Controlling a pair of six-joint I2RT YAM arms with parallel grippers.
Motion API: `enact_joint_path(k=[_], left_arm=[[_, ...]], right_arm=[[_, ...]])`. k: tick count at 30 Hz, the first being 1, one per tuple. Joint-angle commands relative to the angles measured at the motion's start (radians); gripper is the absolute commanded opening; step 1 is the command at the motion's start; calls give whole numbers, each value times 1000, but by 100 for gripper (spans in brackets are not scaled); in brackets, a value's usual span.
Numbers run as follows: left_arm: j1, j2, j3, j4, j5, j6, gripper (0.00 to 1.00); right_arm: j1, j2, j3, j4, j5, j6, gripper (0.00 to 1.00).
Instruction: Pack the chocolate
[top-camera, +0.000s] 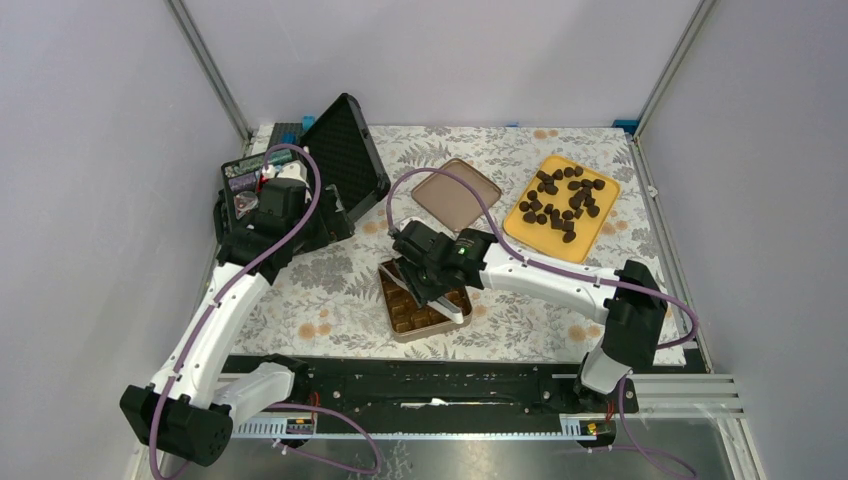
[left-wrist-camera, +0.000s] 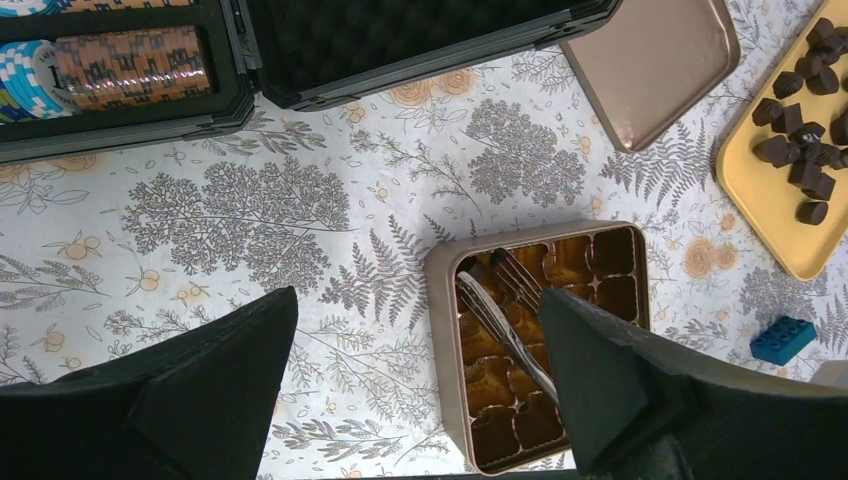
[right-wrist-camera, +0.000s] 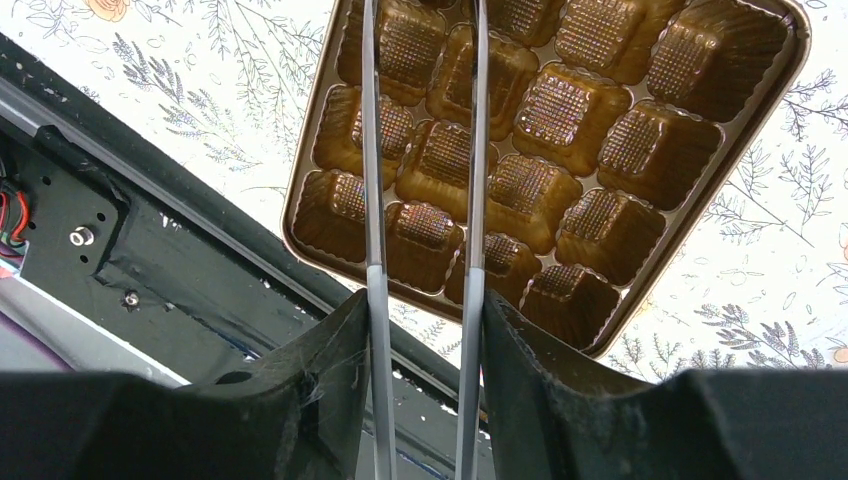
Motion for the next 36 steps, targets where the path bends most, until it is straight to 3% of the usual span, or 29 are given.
enact_joint_path(k=[1,6,12,19,22,29,36], left_arm=[[7,-9,-13,11,-33,20,99],[7,-7,-7,11,-40,21,99],[7,-2,6,16,-44,24,99],[7,-11,22,17,-49,21,99],[7,-18,13,35,-23,7,99],[7,-3,11,76,63,-18,99],[6,-4,15,91,129,-13,99]], right_arm=[[3,-12,60,25,17,-4,48],[2,-38,58,22,29,4,44],[2,-126,47,16,67,16,11],[-22,-284,16,-67,299,7,12],[-159,-362,-54,-104,327,7,13],[-614,-499,-231,-84,297,-17,18],[-856,-491,-362,3,184,-19,22]])
